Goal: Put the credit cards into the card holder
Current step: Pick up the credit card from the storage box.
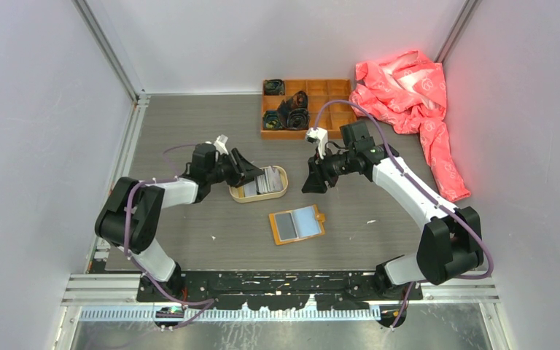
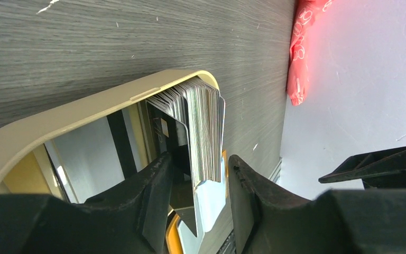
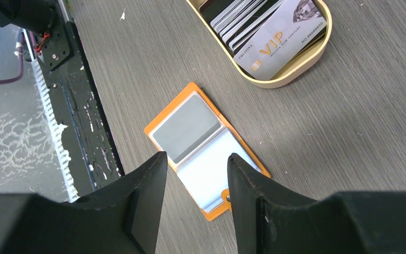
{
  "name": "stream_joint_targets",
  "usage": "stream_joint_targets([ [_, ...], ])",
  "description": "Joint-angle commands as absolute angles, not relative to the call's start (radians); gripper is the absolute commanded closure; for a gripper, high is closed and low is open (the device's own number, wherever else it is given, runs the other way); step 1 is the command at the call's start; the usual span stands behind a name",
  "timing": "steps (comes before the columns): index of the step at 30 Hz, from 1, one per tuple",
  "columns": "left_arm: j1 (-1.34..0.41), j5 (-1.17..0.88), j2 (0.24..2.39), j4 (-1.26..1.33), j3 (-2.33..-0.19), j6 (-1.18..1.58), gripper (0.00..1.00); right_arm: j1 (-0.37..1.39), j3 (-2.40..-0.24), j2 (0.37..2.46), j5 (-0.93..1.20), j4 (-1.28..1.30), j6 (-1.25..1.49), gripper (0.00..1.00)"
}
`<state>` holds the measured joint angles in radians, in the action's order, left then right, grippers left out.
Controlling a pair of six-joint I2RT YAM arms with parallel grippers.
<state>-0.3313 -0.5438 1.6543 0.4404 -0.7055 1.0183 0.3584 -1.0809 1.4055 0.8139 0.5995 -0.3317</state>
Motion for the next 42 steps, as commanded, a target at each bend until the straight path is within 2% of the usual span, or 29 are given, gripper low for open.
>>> stream_joint_targets([
  [1,-0.321,-0.578,1.625,0.443,-0.707,0.997,0.58,0.356,-1.127,1.391,0.842,0.588,-0.342,0.49],
  [6,-0.317,-0.576,1.646,0.434,-0.708,0.987,0.68,0.353,-1.127,1.39,0.844,0.589,-0.341,0.49],
  [8,-0.315,-0.573,1.649,0.428,-0.707,0.983,0.74,0.353,-1.127,1.39,0.845,0.59,-0.342,0.49],
  [14,-0.314,-0.542,1.62,0.367,-0.709,0.946,0.84,0.353,-1.127,1.392,0.847,0.592,-0.343,0.49],
  [20,-0.314,-0.504,1.583,0.305,-0.703,0.908,1.0,0.351,-1.127,1.39,0.848,0.594,-0.343,0.49],
  [32,-0.313,-0.352,1.351,0.075,-0.679,0.75,1.0,0.352,-1.118,1.371,0.845,0.592,-0.366,0.49],
  [37,-0.314,-0.323,1.178,-0.009,-0.656,0.682,1.0,0.351,-1.09,1.317,0.832,0.573,-0.41,0.49],
  [42,-0.315,-0.387,0.962,-0.029,-0.583,0.66,1.0,0.351,-1.027,1.204,0.753,0.504,-0.462,0.48],
])
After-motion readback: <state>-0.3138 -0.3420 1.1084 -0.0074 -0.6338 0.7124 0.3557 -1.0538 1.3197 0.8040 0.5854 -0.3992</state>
